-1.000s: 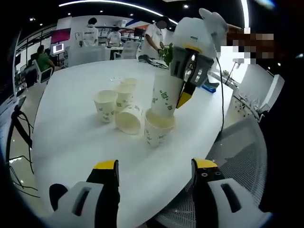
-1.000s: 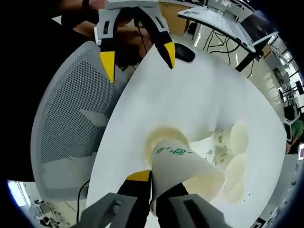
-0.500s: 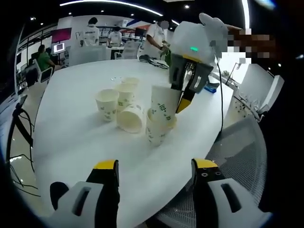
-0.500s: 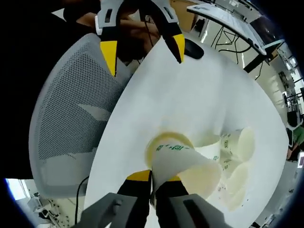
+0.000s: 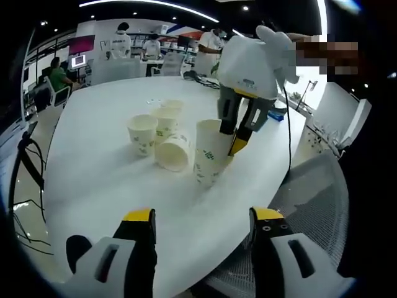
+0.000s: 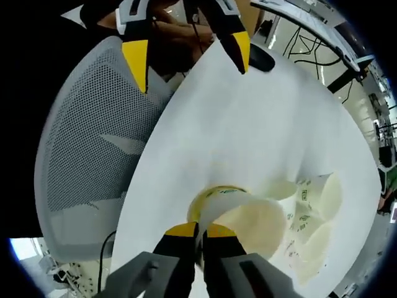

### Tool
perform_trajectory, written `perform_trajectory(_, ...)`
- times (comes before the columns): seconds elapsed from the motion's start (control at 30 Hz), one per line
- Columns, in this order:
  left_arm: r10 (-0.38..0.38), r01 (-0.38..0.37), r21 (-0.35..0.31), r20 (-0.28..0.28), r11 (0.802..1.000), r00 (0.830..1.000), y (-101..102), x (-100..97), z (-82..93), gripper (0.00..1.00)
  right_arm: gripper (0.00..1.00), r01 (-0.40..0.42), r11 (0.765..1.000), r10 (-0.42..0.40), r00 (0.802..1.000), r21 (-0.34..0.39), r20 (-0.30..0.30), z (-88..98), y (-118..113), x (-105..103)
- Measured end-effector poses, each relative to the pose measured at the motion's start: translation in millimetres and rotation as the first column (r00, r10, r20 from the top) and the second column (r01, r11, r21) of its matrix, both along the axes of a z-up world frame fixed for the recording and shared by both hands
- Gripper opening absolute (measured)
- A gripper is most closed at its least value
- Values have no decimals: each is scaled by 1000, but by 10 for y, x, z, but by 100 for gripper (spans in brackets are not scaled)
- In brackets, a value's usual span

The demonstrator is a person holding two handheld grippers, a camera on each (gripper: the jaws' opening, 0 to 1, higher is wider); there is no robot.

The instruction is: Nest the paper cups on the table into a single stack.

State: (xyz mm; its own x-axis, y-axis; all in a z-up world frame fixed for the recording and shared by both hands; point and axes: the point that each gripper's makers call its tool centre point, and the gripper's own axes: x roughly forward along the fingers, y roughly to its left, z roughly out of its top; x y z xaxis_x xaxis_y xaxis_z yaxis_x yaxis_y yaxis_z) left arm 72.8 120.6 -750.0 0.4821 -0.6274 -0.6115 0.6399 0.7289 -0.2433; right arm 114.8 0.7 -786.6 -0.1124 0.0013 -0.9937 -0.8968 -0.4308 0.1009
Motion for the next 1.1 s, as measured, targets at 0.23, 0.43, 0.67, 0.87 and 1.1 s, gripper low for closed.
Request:
perform_trajectory(0.23, 3, -3, 0, -1, 1000, 1000, 23, 4, -8, 59, 6, 38, 999, -38, 999, 8, -27, 24, 22, -37)
perform_trajectory(0.43, -1, 1, 1, -2, 1000, 1000, 17, -3, -9, 59, 9, 48, 999, -48, 998, 17, -28, 51, 30, -39)
perform_trajectory(0.67, -5, 5, 4, -1, 1000, 1000, 4, 7, -11, 59, 11, 81, 996, -80, 996, 47, -34, 173, 55, 7)
perform_trajectory(0.87, -10, 10, 3, 3, 1000, 1000, -19, 7, 9, 59, 12, 85, 994, -84, 996, 61, -26, 269, 63, 34)
perform_trajectory(1.1, -20, 20, 7, 3, 1000, 1000, -40, -3, 5, 59, 13, 102, 991, -99, 994, 90, -33, 321, 80, 17)
